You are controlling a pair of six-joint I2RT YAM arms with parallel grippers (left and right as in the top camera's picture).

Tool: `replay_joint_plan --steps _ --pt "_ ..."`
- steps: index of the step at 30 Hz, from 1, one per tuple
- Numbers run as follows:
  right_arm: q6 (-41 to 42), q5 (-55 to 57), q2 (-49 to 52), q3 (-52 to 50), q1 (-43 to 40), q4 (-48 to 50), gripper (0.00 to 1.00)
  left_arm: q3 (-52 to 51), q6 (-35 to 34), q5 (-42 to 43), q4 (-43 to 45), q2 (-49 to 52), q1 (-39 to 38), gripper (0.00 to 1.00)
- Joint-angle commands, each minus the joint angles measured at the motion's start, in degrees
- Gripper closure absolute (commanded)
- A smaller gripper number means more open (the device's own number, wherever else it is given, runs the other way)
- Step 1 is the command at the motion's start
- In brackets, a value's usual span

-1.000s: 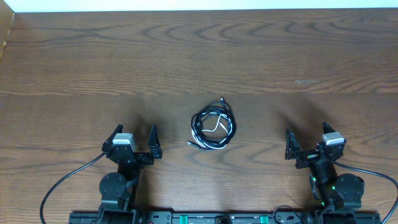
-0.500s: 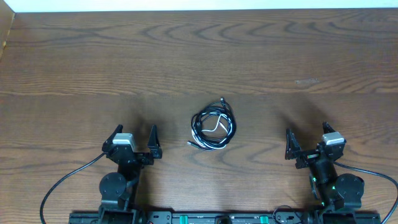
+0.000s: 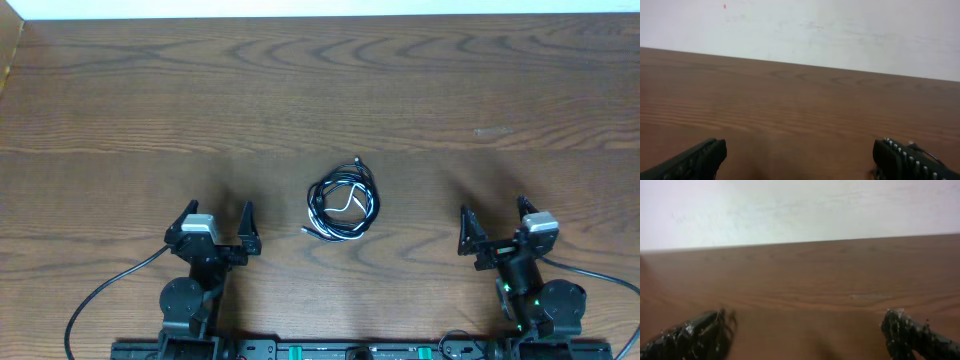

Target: Untangle cables

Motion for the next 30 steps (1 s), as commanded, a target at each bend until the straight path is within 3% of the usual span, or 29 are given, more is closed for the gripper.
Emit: replay_joint_plan --steps 1,4,5,9,14,17,22,26,30 --pt "14.3 -1.2 -0.2 -0.3 0.3 0.3 0.01 -0.4 -0.7 9.7 2.3 0.0 0.3 0.01" --pt "16.1 -5.7 -0.2 -0.2 0.3 0.9 0.01 -0.4 -1.2 16.8 7.7 0.0 0.3 0.01" --pt "16.2 -10.5 -0.2 0.0 0.3 0.9 0.01 0.5 -4.9 16.9 6.7 0.1 0.3 0.01" --pt "18.8 -12.6 1.4 2.9 0.3 -4.0 0.01 3.8 -13.3 18.0 2.1 3.4 0.3 0.01" --pt "18.9 -12.7 11.5 19.6 0.3 -20.0 0.01 17.5 -16.6 23.6 -3.2 15.5 0.3 0.01" --pt "13.8 -13.3 22.0 34.7 0.3 -32.9 0.01 31.9 -16.6 29.9 -12.9 27.1 0.2 0.01" --pt "-0.2 -13.2 37.3 53.4 0.3 -56.7 0.01 41.6 -16.6 35.8 -22.3 35.9 0.2 0.01" --pt "-3.0 -14.2 43.6 56.2 0.3 -61.2 0.01 41.6 -14.8 37.8 -25.7 38.1 0.2 0.01" --pt "-9.7 -14.1 48.2 56.2 0.3 -66.5 0.01 41.6 -9.2 32.6 -36.4 43.6 0.0 0.01"
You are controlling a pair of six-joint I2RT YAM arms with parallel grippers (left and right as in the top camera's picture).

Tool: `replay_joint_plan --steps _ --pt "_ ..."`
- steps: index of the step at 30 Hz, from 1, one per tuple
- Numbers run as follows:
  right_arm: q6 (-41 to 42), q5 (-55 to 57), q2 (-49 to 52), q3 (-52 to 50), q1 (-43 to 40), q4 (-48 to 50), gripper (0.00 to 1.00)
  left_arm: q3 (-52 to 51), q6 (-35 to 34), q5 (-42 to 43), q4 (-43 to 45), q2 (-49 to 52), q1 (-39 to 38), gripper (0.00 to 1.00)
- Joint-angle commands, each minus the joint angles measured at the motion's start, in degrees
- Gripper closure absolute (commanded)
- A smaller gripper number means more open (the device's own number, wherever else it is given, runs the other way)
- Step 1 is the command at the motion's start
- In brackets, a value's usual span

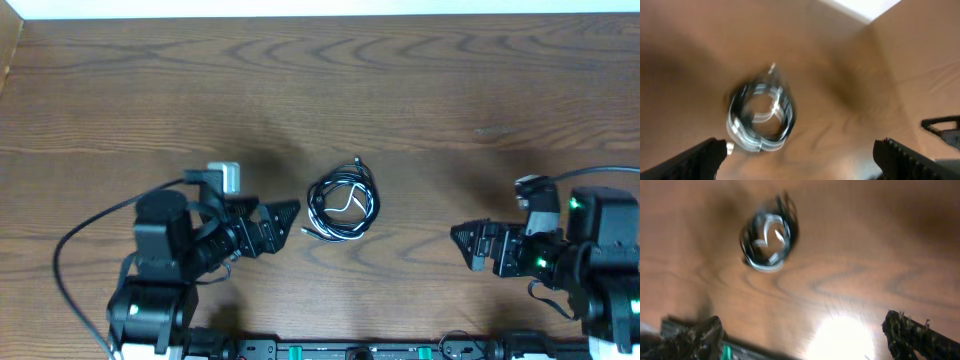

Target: Untangle cables

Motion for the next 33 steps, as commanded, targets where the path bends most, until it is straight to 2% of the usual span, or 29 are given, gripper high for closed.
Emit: replay_joint_plan --steps 1,4,8,11,13,16,21,25,27,30,33 --pt "-7.7 -0.7 3.0 0.8 0.3 -3.1 0.01 0.5 7.1 -2.4 -6.2 5.7 -0.2 0.02" --pt "-8.0 -0.8 4.5 0.8 0.4 -4.3 0.01 0.5 8.2 -2.6 -7.9 10.5 -1.1 0.02" --pt "-8.8 -0.8 4.9 0.8 3.0 -5.4 0.01 0.5 8.2 -11.0 -6.9 20.2 -7.6 0.02" --pt "-9.3 -0.7 4.9 0.8 7.4 -5.9 0.01 0.5 8.1 -17.0 -4.1 23.8 -12.0 0.02" --pt "-8.3 -0.7 5.3 0.8 11.0 -5.6 0.01 0.5 6.1 -21.6 -0.4 26.4 -15.4 0.02" --pt "-6.3 -0.1 6.2 0.8 15.1 -4.8 0.01 0.5 3.7 -22.2 3.8 28.6 -17.9 0.02" --pt "-1.8 1.8 9.4 0.7 22.0 -1.8 0.01 0.5 -5.9 -29.2 11.1 31.8 -19.3 0.02" --pt "11.3 13.7 11.7 0.7 26.5 2.2 0.01 0.5 -11.7 -29.4 14.1 33.4 -19.3 0.02" --pt "22.4 22.0 13.6 0.6 29.4 5.2 0.01 0.5 -13.6 -29.4 13.7 33.4 -19.3 0.02" --pt "36.4 27.8 17.0 0.2 32.9 9.9 0.01 0.5 -13.6 -29.4 13.6 33.4 -19.3 0.02" --pt "45.5 29.5 21.7 -2.1 36.8 19.3 0.01 0.5 -11.5 -29.4 13.1 33.4 -19.3 0.02"
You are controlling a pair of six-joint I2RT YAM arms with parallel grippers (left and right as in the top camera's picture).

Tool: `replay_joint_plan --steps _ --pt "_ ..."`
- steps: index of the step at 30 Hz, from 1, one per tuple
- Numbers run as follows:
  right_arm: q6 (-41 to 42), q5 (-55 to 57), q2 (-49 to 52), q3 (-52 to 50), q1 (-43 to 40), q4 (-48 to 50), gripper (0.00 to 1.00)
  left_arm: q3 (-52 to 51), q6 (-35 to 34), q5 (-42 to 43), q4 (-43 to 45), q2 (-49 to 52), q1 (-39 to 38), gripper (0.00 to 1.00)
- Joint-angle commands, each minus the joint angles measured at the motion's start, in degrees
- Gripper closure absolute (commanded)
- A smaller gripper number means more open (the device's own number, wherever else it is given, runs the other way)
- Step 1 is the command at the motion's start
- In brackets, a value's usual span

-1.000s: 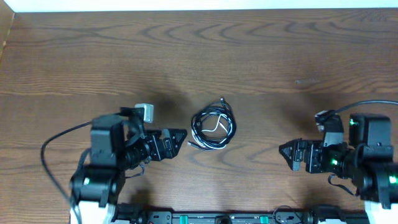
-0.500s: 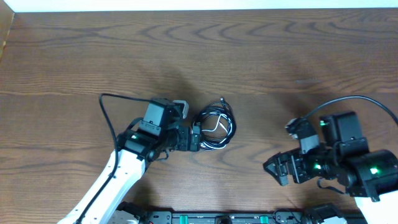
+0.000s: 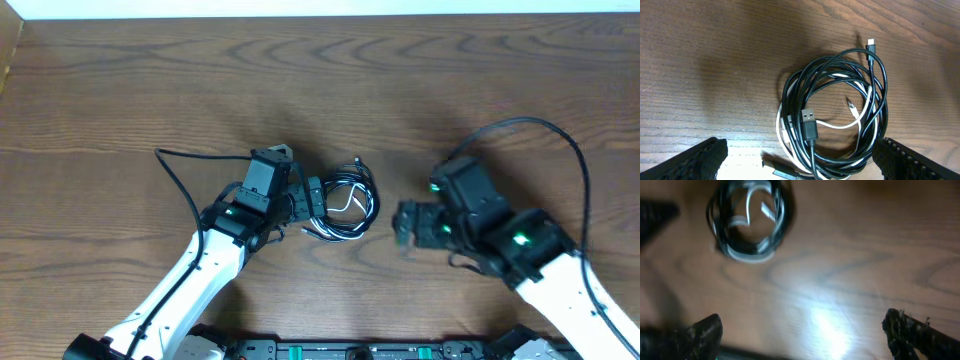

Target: Untangle cables

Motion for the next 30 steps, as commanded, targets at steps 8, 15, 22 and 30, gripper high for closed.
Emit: replay_joint_plan --steps 8,15,22,30 --pt "33.1 5.7 20.1 -8.8 7.5 22.3 0.06 0.5 11.0 -0.5 -6.3 -1.0 -0.1 0.02" --pt "34.0 5.5 27.1 -8.8 8.5 27.8 0.29 0.5 11.3 -0.5 -7.0 -1.5 -0.1 0.02" --pt "34.0 5.6 31.3 -8.8 10.2 32.2 0.64 0.5 11.3 -0.5 -7.1 -1.5 -0.1 0.02" --pt "30.4 6.3 33.9 -8.8 10.2 35.2 0.99 0.5 11.3 -0.5 -8.1 -1.5 -0.1 0.02"
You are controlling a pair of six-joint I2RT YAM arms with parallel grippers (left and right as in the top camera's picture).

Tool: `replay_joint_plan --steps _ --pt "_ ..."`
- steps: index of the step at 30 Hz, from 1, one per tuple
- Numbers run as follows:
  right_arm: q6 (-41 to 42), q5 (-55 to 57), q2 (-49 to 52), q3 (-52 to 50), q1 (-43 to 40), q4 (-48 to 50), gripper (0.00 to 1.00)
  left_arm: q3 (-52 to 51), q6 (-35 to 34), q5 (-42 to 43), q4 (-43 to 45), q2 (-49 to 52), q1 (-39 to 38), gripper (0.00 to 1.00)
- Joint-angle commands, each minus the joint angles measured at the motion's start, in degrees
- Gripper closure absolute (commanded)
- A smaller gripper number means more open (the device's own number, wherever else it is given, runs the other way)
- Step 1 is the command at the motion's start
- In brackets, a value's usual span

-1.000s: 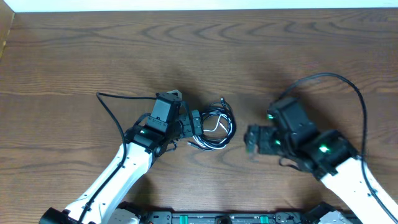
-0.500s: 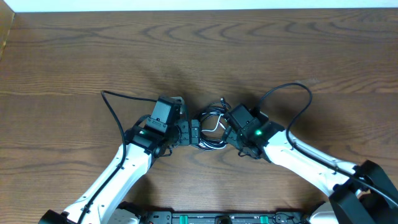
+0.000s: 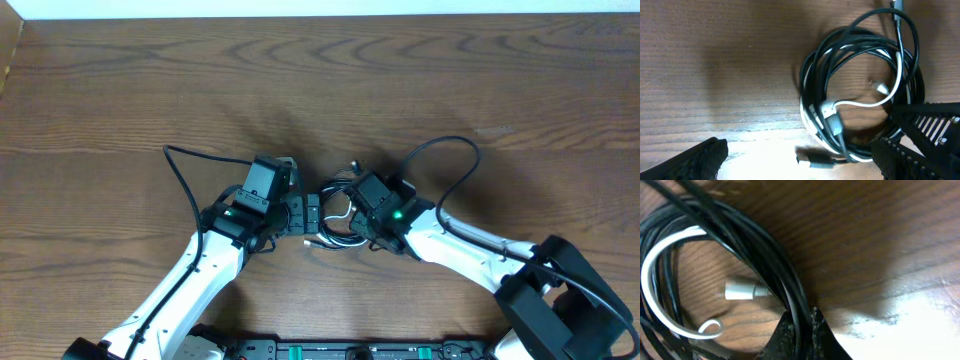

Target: Untangle cables

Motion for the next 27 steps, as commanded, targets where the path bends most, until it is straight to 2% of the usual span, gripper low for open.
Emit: replay_joint_plan --steps 1,3,5,6,7,9,11,14,16,17,19,23,25,27 --pt "-5.6 1.3 1.7 -0.1 0.3 1.9 0.99 0.5 0.7 -0.4 -0.6 -0.9 -0.1 0.02" --pt "-9.6 1.1 1.5 0.3 0.2 2.8 0.99 0.5 0.8 -0.4 -0.9 -0.9 -0.1 0.02" --pt "-17.2 0.4 0.2 1.9 0.2 2.4 0.99 0.5 0.8 -0.4 -1.5 -0.9 -0.1 0.02" --pt "-23.1 -0.4 -1.9 4.3 0.2 -0.3 0.99 0.5 0.8 -0.4 -1.7 -0.8 -0.1 0.02" --pt "-25.0 -0.3 -3.3 6.1 0.2 -3.0 0.99 0.5 0.8 -0.4 -1.9 -0.9 -0.1 0.03" --pt "-27.5 1.2 -6.1 9.6 0.2 -7.9 0.99 0.5 0.7 -0.3 -2.1 -0.9 -0.1 0.18" --pt "-28.7 4.6 -9.4 13.6 0.2 -13.3 0.99 0.5 0.7 1.3 -2.4 -0.8 -0.1 0.44" --pt "-28.9 7.6 -14.1 18.2 0.2 -17.4 0.99 0.5 0.7 9.4 -1.8 -0.8 -0.1 0.71" --pt "-28.8 7.5 -16.3 19.6 0.2 -17.3 0.99 0.5 0.8 15.0 -0.5 -0.8 -0.1 0.72" --pt "-28.8 7.0 -19.0 21.2 0.2 -17.1 0.99 0.5 0.8 21.3 1.8 -0.8 -0.1 0.73" --pt "-28.9 6.6 -21.6 22.4 0.3 -17.1 0.99 0.5 0.7 25.0 4.1 -0.9 -0.1 0.72" --pt "-32.1 6.3 -26.7 23.1 0.2 -15.0 0.98 0.5 0.7 25.4 5.1 -0.9 -0.1 0.70" --pt "-33.9 6.2 -29.2 23.1 0.2 -12.9 0.98 0.5 0.7 25.4 5.1 -0.9 -0.1 0.59" --pt "-34.0 6.0 -31.8 23.1 0.2 -9.5 0.99 0.5 0.7 25.4 5.0 -0.9 -0.1 0.43"
